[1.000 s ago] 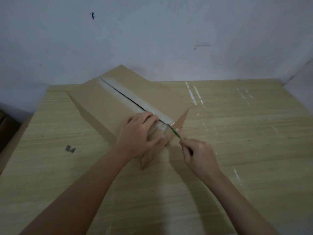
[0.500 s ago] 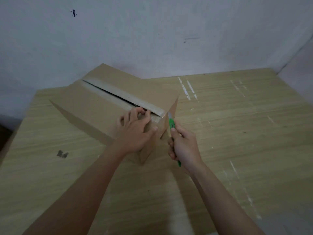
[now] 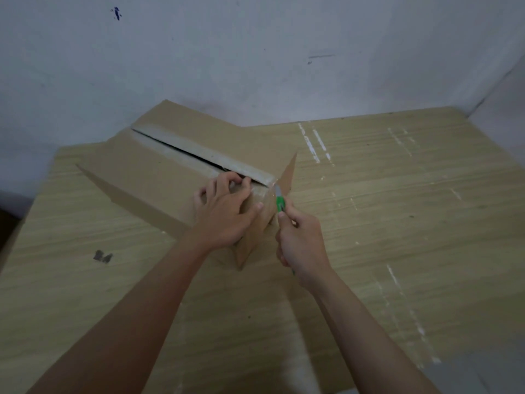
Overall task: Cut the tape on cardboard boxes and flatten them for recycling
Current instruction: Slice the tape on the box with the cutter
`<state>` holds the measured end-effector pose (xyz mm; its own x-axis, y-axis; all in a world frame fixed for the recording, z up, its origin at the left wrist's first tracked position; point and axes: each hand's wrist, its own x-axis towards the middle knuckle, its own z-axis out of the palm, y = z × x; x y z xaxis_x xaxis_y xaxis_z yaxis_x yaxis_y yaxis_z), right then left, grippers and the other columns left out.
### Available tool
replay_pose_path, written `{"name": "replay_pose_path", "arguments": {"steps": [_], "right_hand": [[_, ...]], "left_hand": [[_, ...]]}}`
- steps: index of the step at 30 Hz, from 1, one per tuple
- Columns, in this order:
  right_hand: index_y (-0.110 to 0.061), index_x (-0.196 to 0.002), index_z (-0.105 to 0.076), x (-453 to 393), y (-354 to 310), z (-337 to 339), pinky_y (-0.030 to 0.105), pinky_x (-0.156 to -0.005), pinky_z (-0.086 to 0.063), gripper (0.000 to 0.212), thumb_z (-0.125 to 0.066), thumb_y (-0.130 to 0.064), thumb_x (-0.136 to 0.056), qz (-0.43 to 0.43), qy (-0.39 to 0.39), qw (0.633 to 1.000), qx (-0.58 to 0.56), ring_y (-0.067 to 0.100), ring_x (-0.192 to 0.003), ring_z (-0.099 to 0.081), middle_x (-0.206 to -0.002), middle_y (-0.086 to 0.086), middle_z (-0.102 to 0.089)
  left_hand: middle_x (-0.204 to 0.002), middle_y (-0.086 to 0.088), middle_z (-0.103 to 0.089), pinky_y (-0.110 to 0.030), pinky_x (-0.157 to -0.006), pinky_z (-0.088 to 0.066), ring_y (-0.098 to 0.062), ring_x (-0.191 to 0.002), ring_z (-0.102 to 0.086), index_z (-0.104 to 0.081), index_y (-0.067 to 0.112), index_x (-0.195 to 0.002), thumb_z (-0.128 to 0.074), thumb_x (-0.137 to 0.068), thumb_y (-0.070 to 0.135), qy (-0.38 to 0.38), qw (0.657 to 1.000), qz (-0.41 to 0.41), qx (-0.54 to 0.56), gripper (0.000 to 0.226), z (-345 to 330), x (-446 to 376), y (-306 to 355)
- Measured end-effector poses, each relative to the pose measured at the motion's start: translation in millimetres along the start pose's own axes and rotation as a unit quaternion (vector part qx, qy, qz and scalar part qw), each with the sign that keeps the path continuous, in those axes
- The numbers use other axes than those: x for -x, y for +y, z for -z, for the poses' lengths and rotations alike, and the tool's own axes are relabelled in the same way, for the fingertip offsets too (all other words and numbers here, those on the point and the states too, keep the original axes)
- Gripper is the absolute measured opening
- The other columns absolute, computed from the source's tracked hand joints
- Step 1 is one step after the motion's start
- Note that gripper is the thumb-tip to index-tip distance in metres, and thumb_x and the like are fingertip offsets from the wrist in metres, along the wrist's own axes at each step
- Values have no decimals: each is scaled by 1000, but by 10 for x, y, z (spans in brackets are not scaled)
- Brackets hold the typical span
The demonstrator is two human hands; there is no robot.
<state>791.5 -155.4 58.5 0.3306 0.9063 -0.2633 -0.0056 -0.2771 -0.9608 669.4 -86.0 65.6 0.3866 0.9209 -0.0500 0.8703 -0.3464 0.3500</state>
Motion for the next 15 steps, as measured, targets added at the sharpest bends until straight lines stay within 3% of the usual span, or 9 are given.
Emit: {"name": "replay_pose_path", "arguments": {"steps": [5,11,15], "right_hand": [[-29,-98,-66,-67,-37,-60,16,-33,-26,31,-40,-11,-99,-9,23,999,-32,4,-32,-28,-41,-14,-33],[-25,-110,-64,-264,-127,-8,15,-33,-24,30,-42,-9,-97,-11,33,999,-20,1,-31,-30,-35,-17,-36],[-27,-123,-59,-231,-54,-28,12,-36,-26,36,-43,-8,-97,4,22,1000,-5,-2,-33,-34,-38,-21,-39]], "left_hand": [[-138,3,-22,-34,-109,-4,-14,-131,-14,-34,29,-141,-20,-74,59,-5,1000,9,8,75,40,-48,16],[-140,3,-20,-35,-108,-5,-15,-133,-13,-33,29,-140,-33,-94,54,-2,1000,6,-14,53,33,-78,5],[-140,3,-19,-36,-107,-6,-12,-130,-10,-33,29,-139,-17,-78,64,-7,1000,0,-9,73,8,-81,-11]]}}
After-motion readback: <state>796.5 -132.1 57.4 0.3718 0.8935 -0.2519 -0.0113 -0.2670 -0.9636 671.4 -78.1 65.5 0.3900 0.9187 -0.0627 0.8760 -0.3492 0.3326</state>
